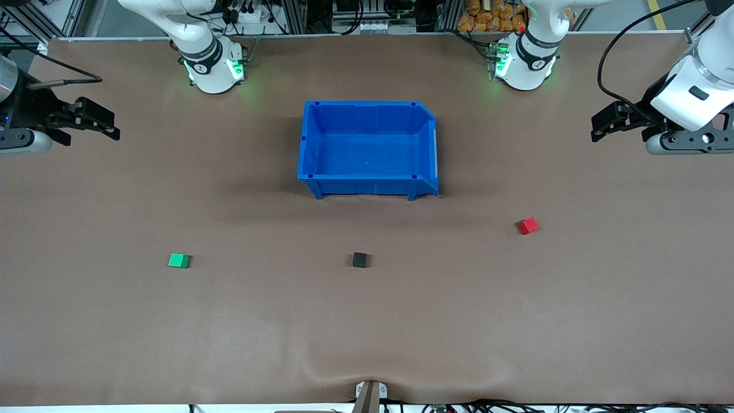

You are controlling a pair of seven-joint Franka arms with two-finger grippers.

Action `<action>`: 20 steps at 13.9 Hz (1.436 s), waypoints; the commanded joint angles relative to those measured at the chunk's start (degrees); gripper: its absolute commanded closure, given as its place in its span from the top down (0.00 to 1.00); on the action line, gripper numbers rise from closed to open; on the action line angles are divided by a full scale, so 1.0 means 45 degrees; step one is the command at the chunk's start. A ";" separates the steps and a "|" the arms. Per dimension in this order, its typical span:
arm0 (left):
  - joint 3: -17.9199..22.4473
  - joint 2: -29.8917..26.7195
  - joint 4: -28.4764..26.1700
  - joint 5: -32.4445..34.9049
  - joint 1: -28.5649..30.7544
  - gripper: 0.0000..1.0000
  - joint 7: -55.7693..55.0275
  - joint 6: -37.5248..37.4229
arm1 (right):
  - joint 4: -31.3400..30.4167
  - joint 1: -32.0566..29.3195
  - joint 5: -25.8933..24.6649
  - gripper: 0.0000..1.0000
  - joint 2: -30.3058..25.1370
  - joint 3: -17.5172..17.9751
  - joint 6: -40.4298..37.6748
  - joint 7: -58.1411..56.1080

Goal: Attach green and red cubes to black cube
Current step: 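Reach the right gripper toward the green cube while the left gripper starts moving, then grasp the green cube with the right gripper while the left gripper reaches the red cube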

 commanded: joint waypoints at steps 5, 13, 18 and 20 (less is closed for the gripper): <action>-0.0034 0.0130 0.0344 0.0269 0.0095 1.00 -0.0022 -0.0505 | 0.0398 -0.0109 -0.0442 1.00 -0.0030 0.0043 0.0025 0.0024; -0.0033 0.0814 0.0774 0.0288 0.0114 1.00 0.0133 -0.1029 | 0.0676 -0.0325 -0.0442 1.00 0.2780 0.0043 0.1056 0.0062; -0.0033 0.0833 0.0521 0.0288 0.0095 1.00 -0.0042 -0.1013 | -0.2328 -0.0091 -0.0481 1.00 0.3603 0.0024 0.5913 0.0101; -0.0033 0.0872 0.0344 0.0288 0.0095 1.00 -0.0061 -0.0876 | -0.3131 -0.0246 -0.0617 1.00 0.4188 0.0023 0.7518 0.0101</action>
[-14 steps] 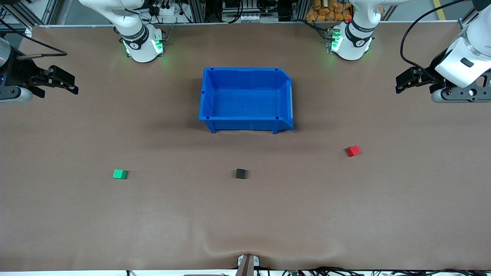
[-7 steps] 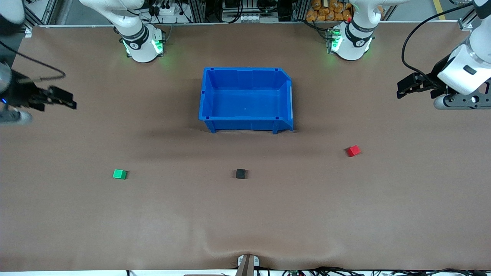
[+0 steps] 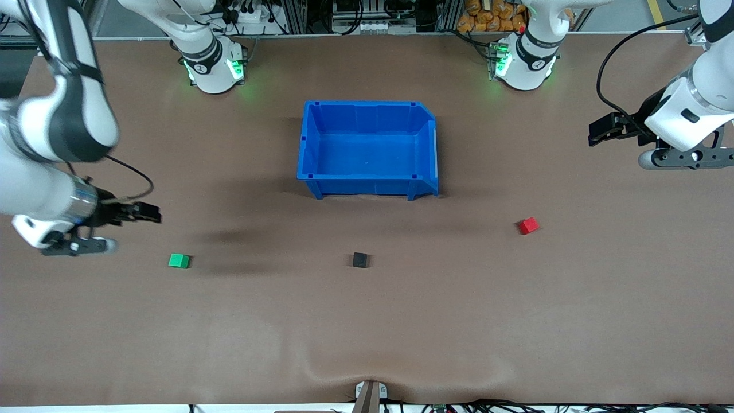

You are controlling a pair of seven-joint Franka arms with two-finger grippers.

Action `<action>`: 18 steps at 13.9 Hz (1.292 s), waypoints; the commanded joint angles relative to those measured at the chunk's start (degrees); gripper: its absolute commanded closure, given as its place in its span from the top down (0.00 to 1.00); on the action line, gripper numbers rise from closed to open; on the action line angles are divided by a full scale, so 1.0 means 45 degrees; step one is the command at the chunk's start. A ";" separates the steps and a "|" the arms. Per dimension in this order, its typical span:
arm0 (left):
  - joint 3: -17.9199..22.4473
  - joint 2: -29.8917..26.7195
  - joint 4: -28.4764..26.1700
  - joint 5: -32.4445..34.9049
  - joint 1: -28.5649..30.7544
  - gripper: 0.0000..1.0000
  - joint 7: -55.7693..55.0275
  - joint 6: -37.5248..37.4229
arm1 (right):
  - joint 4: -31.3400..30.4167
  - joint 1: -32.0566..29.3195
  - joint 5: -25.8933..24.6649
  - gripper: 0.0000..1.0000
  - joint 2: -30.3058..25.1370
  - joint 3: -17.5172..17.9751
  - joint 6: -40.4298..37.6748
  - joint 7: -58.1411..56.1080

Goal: Attach green and red cubes to black cube
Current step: 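Grasp the green cube with the right gripper while the left gripper reaches the red cube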

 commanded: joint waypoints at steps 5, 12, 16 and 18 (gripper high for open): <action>-0.0065 0.0109 -0.1107 0.0288 0.0151 1.00 -0.0197 0.0847 | -0.1642 -0.0831 -0.1291 1.00 0.1921 0.0010 0.4627 0.0116; -0.0065 0.0187 -0.2670 0.0288 0.0132 1.00 -0.0530 0.2761 | -0.1603 -0.0930 -0.1330 1.00 0.3447 0.0029 0.6820 0.0077; -0.0085 0.0498 -0.3180 0.0307 0.0034 1.00 -0.1094 0.3544 | -0.1564 -0.0833 -0.1175 1.00 0.3819 0.0029 0.6959 0.0175; -0.0085 0.0753 -0.3199 0.0307 0.0034 1.00 -0.1135 0.3778 | -0.1525 -0.0813 -0.1135 1.00 0.3917 0.0029 0.6958 0.0640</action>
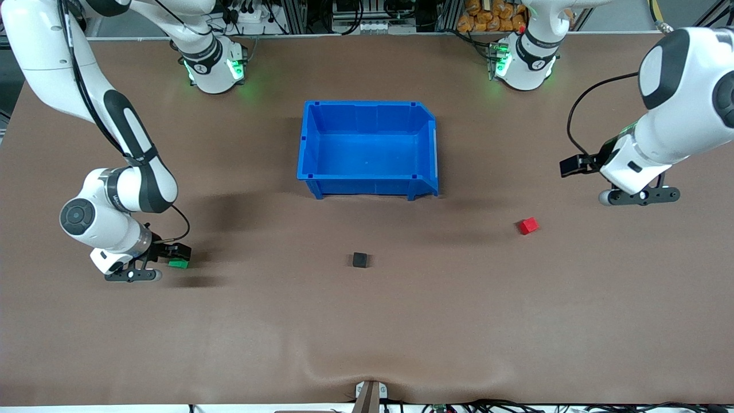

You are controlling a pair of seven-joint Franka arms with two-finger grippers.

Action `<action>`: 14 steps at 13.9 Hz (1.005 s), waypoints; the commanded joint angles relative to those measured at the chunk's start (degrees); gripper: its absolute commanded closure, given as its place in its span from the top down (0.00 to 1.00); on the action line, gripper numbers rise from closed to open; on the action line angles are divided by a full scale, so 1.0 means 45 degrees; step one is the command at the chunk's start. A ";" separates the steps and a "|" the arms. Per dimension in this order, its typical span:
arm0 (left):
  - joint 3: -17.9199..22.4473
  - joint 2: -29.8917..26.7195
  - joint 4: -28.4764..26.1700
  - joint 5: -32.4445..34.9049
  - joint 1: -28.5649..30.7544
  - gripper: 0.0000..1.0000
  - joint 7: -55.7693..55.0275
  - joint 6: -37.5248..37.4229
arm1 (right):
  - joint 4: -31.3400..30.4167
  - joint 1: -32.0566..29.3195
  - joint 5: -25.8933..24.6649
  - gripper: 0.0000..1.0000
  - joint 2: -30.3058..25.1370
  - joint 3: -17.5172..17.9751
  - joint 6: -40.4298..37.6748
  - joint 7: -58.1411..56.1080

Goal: Attach green and red cubes to black cube
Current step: 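Grasp the green cube with the right gripper while the left gripper reaches the red cube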

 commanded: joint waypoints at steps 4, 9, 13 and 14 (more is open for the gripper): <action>-0.0050 0.0373 -0.0417 0.0307 -0.0007 1.00 -0.0358 0.0765 | 0.0217 0.0169 -0.0117 1.00 0.0259 0.0135 0.0059 0.1556; -0.0050 0.0392 -0.1452 0.0307 0.0032 1.00 -0.0417 0.1877 | 0.0198 0.0111 -0.0117 0.79 0.0337 0.0135 0.0313 0.1556; -0.0050 0.0684 -0.1922 0.0307 0.0052 1.00 -0.0455 0.2640 | 0.0120 0.0150 -0.0136 0.45 0.0356 0.0135 0.0274 0.1556; -0.0050 0.0801 -0.1961 0.0307 0.0052 1.00 -0.0572 0.2893 | 0.0119 0.0169 -0.0136 0.26 0.0337 0.0135 0.0197 0.1517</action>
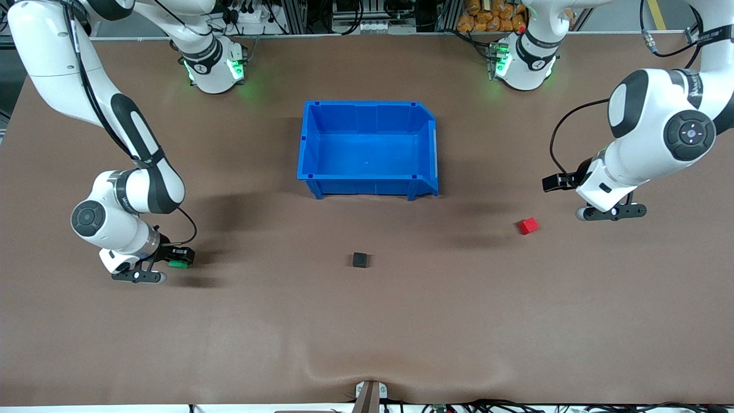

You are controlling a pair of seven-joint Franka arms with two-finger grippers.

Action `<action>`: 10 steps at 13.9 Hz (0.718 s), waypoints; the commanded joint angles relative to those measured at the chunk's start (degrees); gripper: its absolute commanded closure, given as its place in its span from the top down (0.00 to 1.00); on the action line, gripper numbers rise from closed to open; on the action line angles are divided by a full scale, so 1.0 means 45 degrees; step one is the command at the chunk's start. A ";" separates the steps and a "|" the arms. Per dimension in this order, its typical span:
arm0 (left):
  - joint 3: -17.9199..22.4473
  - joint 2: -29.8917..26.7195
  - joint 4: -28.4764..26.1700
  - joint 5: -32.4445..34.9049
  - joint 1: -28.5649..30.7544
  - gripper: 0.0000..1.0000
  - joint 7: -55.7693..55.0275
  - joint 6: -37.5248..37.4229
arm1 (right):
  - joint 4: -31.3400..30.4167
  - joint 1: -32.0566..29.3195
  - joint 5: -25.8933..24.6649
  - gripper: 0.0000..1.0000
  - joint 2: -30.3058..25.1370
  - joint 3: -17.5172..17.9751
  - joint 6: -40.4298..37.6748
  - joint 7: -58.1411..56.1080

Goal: Attach green and red cubes to black cube
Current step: 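Grasp the green cube with the right gripper while the left gripper reaches the red cube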

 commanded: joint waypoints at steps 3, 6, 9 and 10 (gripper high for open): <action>-0.0057 0.0498 -0.0544 0.0307 0.0000 1.00 -0.0811 0.1299 | 0.0092 0.0009 -0.0257 0.00 0.0106 0.0066 -0.0081 -0.0461; -0.0057 0.1181 -0.0584 0.0307 0.0058 1.00 -0.0871 0.1964 | 0.0150 0.0164 -0.0257 0.00 -0.0030 0.0163 -0.0100 -0.2157; -0.0038 0.1884 -0.0623 0.0287 0.0194 1.00 -0.1414 0.2726 | 0.0481 0.0574 -0.0257 0.00 -0.0264 0.0203 -0.0100 -0.4617; -0.0038 0.2119 -0.0604 0.0287 0.0215 1.00 -0.1746 0.2882 | 0.0714 0.0710 -0.0218 0.00 -0.0284 0.0222 -0.0100 -0.5457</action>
